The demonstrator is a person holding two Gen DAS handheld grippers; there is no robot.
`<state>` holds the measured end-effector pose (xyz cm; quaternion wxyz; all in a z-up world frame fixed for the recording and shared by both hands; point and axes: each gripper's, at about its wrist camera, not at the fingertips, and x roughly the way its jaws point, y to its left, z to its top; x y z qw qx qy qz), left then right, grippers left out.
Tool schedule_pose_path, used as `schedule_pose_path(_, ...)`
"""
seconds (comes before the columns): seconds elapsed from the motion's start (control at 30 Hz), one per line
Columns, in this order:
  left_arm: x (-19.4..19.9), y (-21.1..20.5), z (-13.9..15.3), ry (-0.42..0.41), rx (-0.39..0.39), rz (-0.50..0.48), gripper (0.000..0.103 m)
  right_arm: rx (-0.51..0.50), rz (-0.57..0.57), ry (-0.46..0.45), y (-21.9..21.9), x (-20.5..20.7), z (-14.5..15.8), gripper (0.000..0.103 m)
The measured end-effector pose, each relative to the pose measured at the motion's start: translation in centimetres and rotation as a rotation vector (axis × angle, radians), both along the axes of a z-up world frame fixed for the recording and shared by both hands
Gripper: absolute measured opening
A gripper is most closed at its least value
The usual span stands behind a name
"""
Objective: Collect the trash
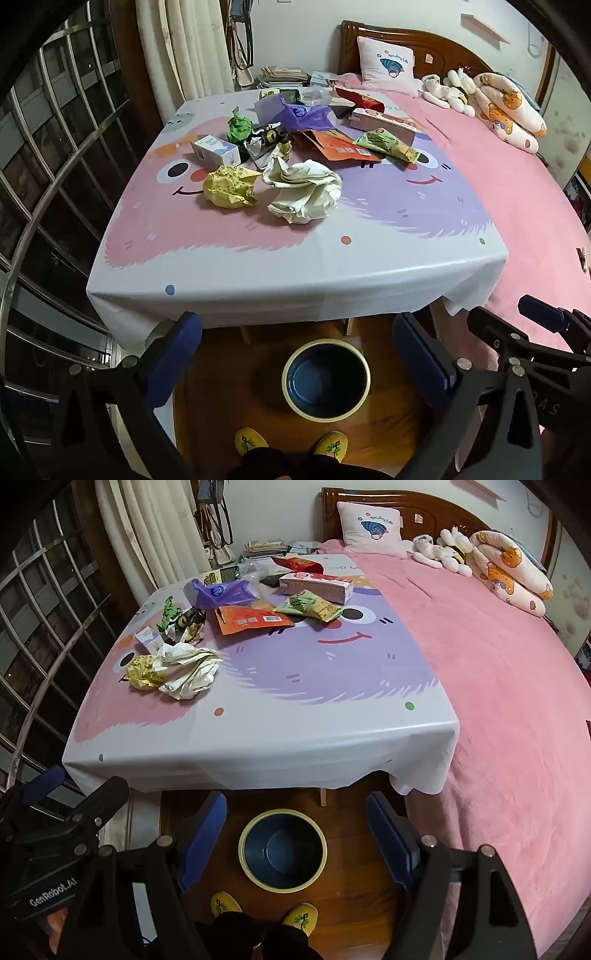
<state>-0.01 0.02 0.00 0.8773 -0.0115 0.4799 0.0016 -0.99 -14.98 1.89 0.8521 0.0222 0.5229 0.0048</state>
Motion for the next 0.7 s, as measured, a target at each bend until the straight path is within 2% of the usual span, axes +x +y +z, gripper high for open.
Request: schedule_pose_path(0.7, -0.7, -0.14, 0.73, -0.01, -0.016, -0.006, 0.102, 0.004, 0.001, -0.007, -0.12, -0.56, 0.06, 0.079)
